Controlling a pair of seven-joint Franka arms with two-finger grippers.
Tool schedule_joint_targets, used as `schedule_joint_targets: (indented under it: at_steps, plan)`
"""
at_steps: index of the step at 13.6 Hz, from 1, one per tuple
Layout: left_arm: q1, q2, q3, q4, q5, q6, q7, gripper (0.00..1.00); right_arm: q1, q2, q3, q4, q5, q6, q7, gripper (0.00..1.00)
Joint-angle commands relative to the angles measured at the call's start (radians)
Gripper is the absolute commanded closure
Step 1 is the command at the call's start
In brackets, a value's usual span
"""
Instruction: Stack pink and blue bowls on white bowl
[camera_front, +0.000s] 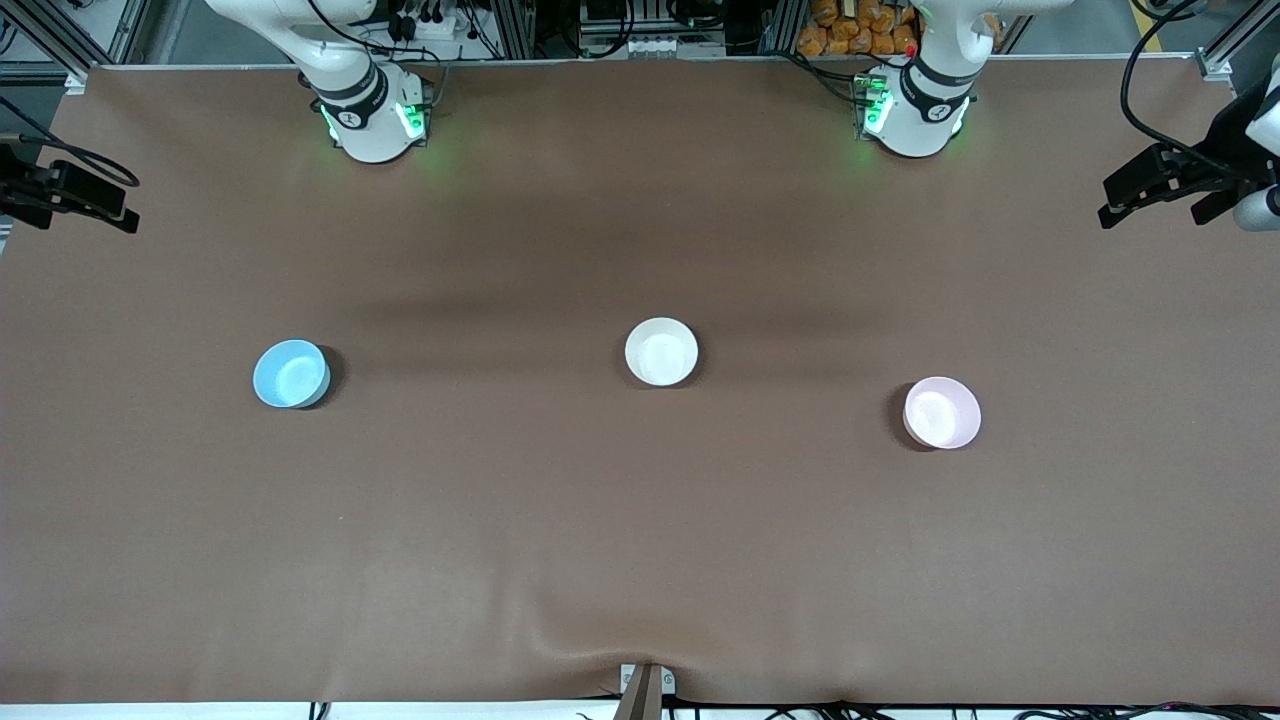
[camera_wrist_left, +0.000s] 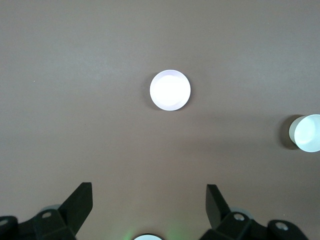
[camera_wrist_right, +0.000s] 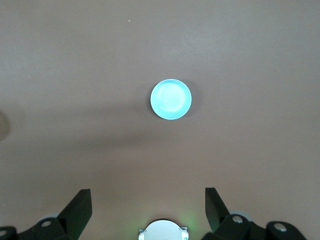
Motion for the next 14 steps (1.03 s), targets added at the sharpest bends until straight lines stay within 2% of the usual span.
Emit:
schedule_joint_targets:
  at_steps: [1, 6, 14]
  plan:
    - [0.005, 0.022, -0.003, 0.029, 0.021, -0.013, 0.011, 0.00, 0.008, 0.011, -0.004, 0.020, -0.004, -0.010, 0.016, 0.00]
    - [0.006, 0.036, -0.003, 0.068, 0.054, -0.012, 0.020, 0.00, 0.008, 0.011, -0.002, 0.020, -0.004, -0.010, 0.016, 0.00]
    - [0.022, 0.033, -0.005, 0.032, 0.055, -0.012, 0.039, 0.00, 0.009, 0.011, -0.004, 0.020, -0.004, -0.010, 0.018, 0.00]
